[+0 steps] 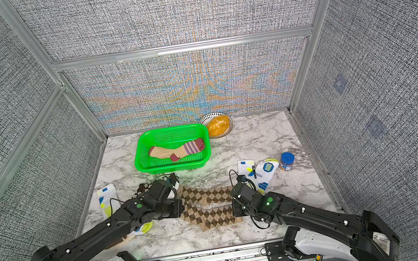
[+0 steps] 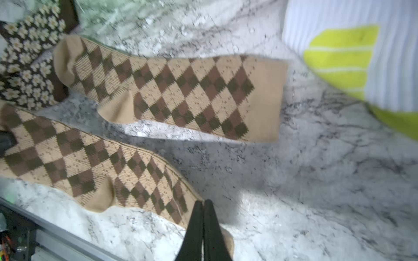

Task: Place the socks together as a pair
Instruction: Flatten out the sock.

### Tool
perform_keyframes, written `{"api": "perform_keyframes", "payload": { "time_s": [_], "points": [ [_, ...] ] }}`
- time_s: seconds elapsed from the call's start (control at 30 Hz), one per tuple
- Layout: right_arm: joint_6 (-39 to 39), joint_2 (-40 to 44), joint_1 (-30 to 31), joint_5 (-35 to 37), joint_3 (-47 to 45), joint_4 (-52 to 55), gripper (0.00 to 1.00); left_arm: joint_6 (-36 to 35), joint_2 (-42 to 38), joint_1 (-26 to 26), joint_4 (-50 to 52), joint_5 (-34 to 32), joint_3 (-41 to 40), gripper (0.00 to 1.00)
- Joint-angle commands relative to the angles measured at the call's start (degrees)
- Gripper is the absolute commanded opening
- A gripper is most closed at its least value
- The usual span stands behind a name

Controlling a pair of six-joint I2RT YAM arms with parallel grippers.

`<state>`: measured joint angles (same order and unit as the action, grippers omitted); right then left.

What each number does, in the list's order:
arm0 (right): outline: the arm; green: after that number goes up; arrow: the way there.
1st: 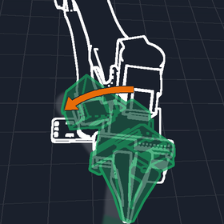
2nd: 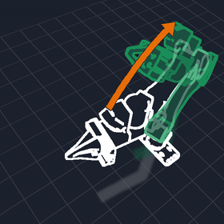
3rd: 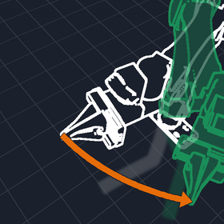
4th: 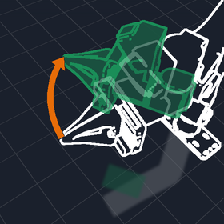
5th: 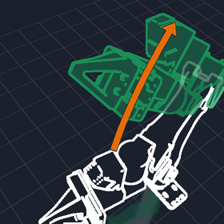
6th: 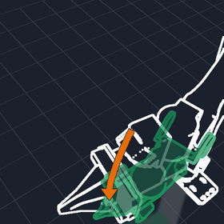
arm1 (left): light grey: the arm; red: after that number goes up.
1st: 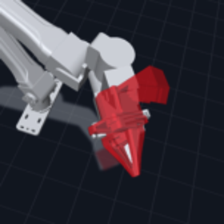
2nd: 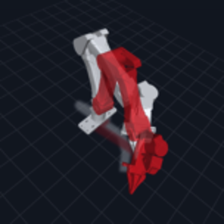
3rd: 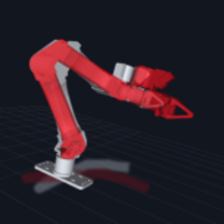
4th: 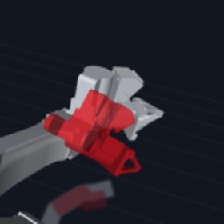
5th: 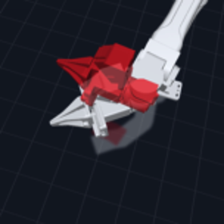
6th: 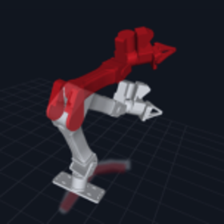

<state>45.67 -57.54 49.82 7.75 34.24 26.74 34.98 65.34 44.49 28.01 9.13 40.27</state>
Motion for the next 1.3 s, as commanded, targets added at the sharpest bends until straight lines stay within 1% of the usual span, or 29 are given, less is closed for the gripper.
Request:
{"api": "perform_keyframes", "payload": {
  "time_s": [0.0,0.13,0.23,0.33,0.53,0.7,1.03,1.17,1.27],
  "points": [
    [-5.51,-1.00,-2.31,0.81,4.21,1.80,0.00,0.96,-3.02,-0.10,2.62,0.36,1.90,0.08],
    [-10.61,-2.26,-7.12,-3.05,8.64,2.30,0.00,1.93,-4.69,-0.10,3.02,-1.80,4.26,0.08],
    [-14.32,-3.80,-11.03,-6.25,11.21,2.45,0.00,1.62,-3.87,-0.19,2.47,-5.17,5.64,0.07],
    [-17.36,-6.27,-14.31,-9.19,13.77,2.09,0.00,0.50,-1.15,-0.57,2.32,-6.78,7.82,0.08],
    [-20.58,-11.54,-18.88,-14.15,13.74,-1.08,0.00,-2.23,6.56,-2.02,1.40,-8.91,11.45,0.07],
    [-22.41,-15.59,-21.00,-15.60,14.02,-3.24,0.00,-3.82,11.38,-3.46,-0.12,-9.32,13.54,0.07],
    [-25.59,-22.33,-25.23,-18.30,14.26,-6.45,0.00,-5.34,18.37,-5.86,-3.13,-8.50,14.68,0.07],
    [-26.33,-25.17,-26.25,-19.35,14.36,-8.11,0.00,-6.77,22.55,-6.86,-1.33,-7.41,16.64,0.07],
    [-26.67,-27.17,-26.46,-19.72,14.35,-8.85,0.00,-7.02,24.58,-7.22,-2.20,-7.41,16.33,0.08]
  ]
}}
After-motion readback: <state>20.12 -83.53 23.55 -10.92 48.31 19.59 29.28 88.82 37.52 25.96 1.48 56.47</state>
